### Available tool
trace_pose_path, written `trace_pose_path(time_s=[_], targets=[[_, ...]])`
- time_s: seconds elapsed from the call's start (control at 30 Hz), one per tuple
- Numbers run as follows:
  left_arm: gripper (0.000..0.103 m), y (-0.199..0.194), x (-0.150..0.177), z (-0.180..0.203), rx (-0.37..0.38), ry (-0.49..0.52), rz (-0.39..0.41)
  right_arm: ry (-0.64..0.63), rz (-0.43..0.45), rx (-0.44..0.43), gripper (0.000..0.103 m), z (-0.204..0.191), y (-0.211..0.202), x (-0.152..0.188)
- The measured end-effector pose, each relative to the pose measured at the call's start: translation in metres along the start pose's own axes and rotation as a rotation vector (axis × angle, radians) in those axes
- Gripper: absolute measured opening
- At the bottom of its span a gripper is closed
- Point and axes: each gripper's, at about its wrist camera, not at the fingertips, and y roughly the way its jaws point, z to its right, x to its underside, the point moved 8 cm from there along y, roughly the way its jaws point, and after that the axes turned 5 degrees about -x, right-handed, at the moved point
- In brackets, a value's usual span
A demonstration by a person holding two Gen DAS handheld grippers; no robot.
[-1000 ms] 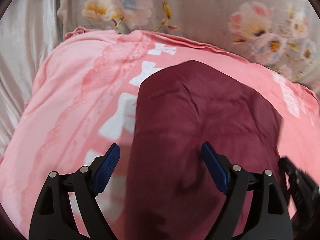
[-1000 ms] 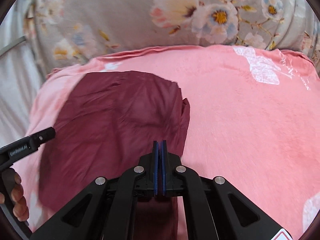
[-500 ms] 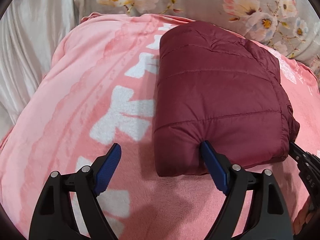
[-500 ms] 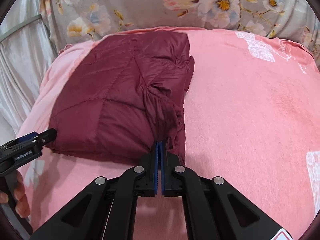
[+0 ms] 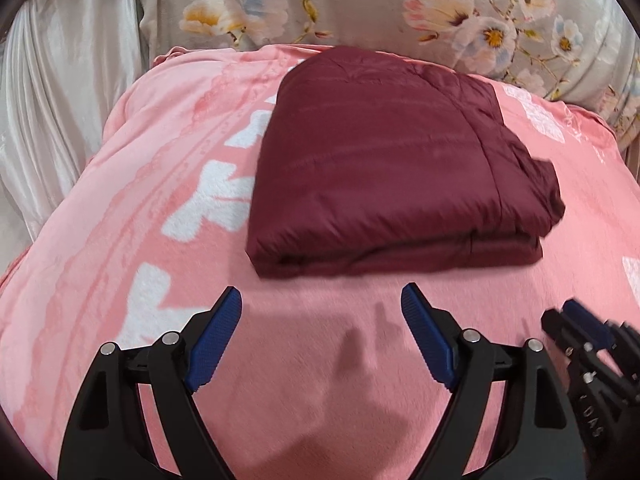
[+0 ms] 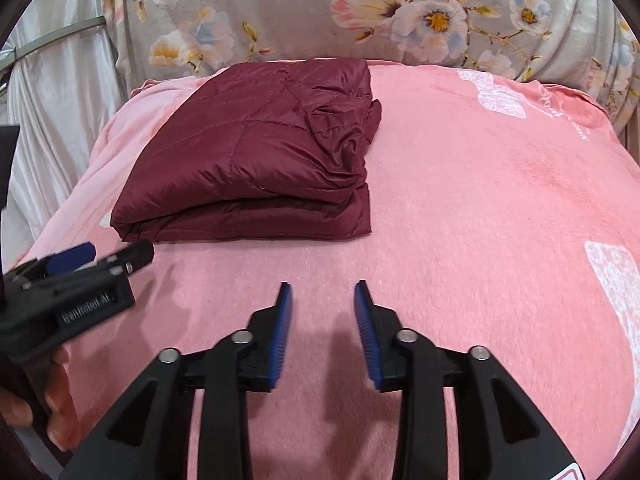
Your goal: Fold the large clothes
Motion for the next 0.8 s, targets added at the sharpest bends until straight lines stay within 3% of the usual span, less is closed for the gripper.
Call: trace_pose_path(time_s=[0.3,0.8], targets=[[0.08,0.008,0.026,0.003,-0.008,-0.015,-0.028,-0.031,0.003,0.033,0.041,-0.006,-0.003,0.005],[0.08,0.009,0.028,-0.003,-0.042,-0.046,-0.016,-0.003,-0.017,0.067,0.044,0.001,0.001,0.011]])
